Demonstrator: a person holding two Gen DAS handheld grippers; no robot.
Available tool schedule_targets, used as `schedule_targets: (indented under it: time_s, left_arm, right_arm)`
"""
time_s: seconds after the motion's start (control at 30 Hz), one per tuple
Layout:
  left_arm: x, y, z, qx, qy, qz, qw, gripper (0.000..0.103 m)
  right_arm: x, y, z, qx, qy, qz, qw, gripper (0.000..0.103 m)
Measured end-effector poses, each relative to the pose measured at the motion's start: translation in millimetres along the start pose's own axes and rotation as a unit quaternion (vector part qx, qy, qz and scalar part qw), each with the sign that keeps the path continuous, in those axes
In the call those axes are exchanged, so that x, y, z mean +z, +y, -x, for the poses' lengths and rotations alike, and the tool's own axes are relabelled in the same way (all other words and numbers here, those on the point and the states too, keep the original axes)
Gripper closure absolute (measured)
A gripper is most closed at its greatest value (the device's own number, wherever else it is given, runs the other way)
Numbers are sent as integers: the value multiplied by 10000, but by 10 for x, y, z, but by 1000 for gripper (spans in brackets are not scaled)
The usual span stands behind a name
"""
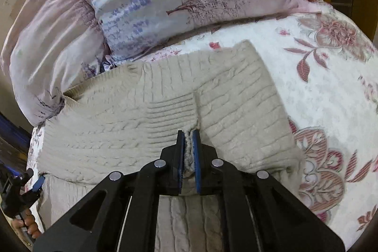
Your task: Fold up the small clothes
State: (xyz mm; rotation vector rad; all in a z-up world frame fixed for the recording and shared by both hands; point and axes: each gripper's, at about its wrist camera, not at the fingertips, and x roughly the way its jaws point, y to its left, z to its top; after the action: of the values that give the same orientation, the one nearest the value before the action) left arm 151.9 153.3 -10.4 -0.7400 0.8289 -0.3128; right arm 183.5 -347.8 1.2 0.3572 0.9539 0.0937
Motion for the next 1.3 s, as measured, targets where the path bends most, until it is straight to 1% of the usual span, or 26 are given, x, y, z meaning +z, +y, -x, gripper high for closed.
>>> schedule_targets:
  time_s: [0.03, 0.07, 0.1, 0.17, 0.2, 0.23, 0.27, 0.33, 0.4, 0.57, 0.67, 0.73, 0.8, 0.87, 0.9, 0.97, 1.03, 1.1, 1.23, 1.3]
  left_arm:
    - [-18, 4, 25, -1, 3, -16, 10000, 41]
    - [-43, 10, 63, -37, 16, -57, 10000, 41]
    - [-63, 16, 97, -60, 21, -94, 9999, 41]
    - [-117, 41, 202, -107, 21, -196, 9997, 40]
    - [-141, 58, 246, -113, 26, -227, 9997, 41]
    - [-164, 81, 292, -103, 30, -254, 9996, 41]
    - [-197, 120, 357, -99, 32, -283, 9995, 41]
    - [-244, 175, 450, -87, 47, -307, 9995, 41]
    - [-306, 235, 550, -60, 103, -369, 9992, 41]
    - [-510, 337, 732, -85, 260, -505, 9983, 42]
    - [-640, 360, 796, -177, 332, -531, 9979, 46]
    - [-718, 356, 834, -222, 368, -527, 9977, 53]
    - [-813, 347, 841, -336, 512, -496, 9969, 66]
    - [-915, 321, 855, -357, 599, -533, 9961, 71]
    - [-961, 306, 867, -392, 652, -547, 9956, 72]
    - [-1040, 286, 895, -496, 741, -527, 9946, 73]
    - [-1133, 268, 915, -621, 856, -502, 9931, 73]
    - [-1201, 247, 923, -692, 932, -498, 9920, 74]
    - [-1350, 238, 922, -813, 1190, -454, 9885, 75]
    - [-1379, 237, 932, -816, 1200, -444, 9884, 77]
  right_arm:
    - [0, -7, 31, 29, 23, -20, 10000, 93]
    - [-10, -27, 96, 79, 31, -82, 9999, 87]
    - [-36, -38, 176, 125, 22, -104, 9999, 83]
    - [-80, -68, 331, 307, -36, -155, 9994, 60]
    - [-108, -99, 434, 439, -81, -203, 9988, 56]
    - [-141, -135, 538, 568, -102, -237, 9981, 50]
    - [-155, -144, 608, 626, -95, -266, 9976, 46]
    - [-275, -280, 800, 792, -89, -323, 9963, 44]
    - [-385, -387, 931, 822, -45, -339, 9960, 44]
    - [-758, -724, 1247, 605, 36, -359, 9975, 44]
    - [-948, -858, 1293, 774, 219, -512, 9954, 44]
    - [-1090, -900, 1298, 980, 386, -630, 9924, 46]
    - [-1208, -886, 1326, 1288, 433, -676, 9884, 48]
    - [-1299, -842, 1329, 1590, 616, -715, 9828, 58]
    - [-1350, -802, 1330, 1724, 708, -687, 9801, 60]
    - [-1422, -732, 1334, 1929, 857, -606, 9756, 67]
    - [-1496, -653, 1358, 2041, 947, -471, 9732, 67]
    - [-1532, -610, 1394, 2207, 994, -415, 9694, 71]
    - [-1581, -547, 1455, 2232, 1033, -230, 9690, 74]
    - [-1590, -524, 1457, 2197, 1059, -186, 9696, 75]
